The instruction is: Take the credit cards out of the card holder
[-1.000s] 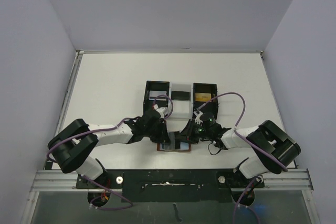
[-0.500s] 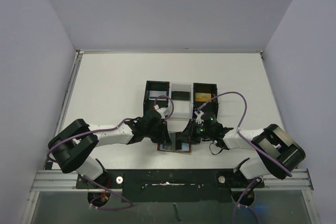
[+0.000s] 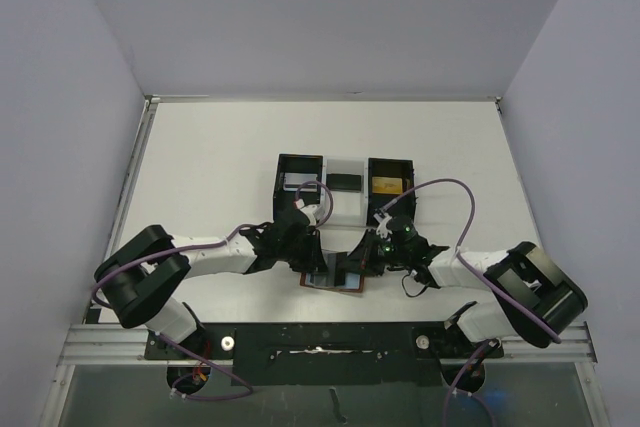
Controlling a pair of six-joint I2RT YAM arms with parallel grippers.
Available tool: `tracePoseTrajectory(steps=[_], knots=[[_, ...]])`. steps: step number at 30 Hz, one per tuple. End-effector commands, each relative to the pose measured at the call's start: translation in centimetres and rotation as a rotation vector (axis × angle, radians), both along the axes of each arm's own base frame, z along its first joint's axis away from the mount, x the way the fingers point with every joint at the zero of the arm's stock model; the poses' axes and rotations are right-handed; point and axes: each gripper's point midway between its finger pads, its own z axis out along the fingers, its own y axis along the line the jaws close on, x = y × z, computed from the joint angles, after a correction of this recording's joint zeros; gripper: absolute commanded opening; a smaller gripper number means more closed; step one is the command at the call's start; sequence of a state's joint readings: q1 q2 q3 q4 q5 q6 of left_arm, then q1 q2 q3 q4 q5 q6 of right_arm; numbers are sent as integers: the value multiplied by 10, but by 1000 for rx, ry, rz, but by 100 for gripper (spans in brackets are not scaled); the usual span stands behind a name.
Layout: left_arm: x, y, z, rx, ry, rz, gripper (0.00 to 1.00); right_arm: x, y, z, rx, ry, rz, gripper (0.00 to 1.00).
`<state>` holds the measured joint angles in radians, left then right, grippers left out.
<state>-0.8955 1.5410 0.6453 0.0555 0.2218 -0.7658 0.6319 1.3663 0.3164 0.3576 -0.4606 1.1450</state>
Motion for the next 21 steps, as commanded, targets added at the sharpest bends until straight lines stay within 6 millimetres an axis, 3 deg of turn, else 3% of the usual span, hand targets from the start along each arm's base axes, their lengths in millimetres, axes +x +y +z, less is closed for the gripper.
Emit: tracePoseTrajectory(steps=[1,10,16,21], knots=[[-5,9,-17,53,27,11,0,5,4,20,78,-24,-13,0],[-10,1,-13,-4,50,15,0,9,-14,17,-3,-43,-14,0],[-10,-5,-11,-43,61,24,0,13,-11,19,22,-33,-43,20],[-8,-7,-10,-42,59,25,0,15,-9,20,26,-44,-38,24]])
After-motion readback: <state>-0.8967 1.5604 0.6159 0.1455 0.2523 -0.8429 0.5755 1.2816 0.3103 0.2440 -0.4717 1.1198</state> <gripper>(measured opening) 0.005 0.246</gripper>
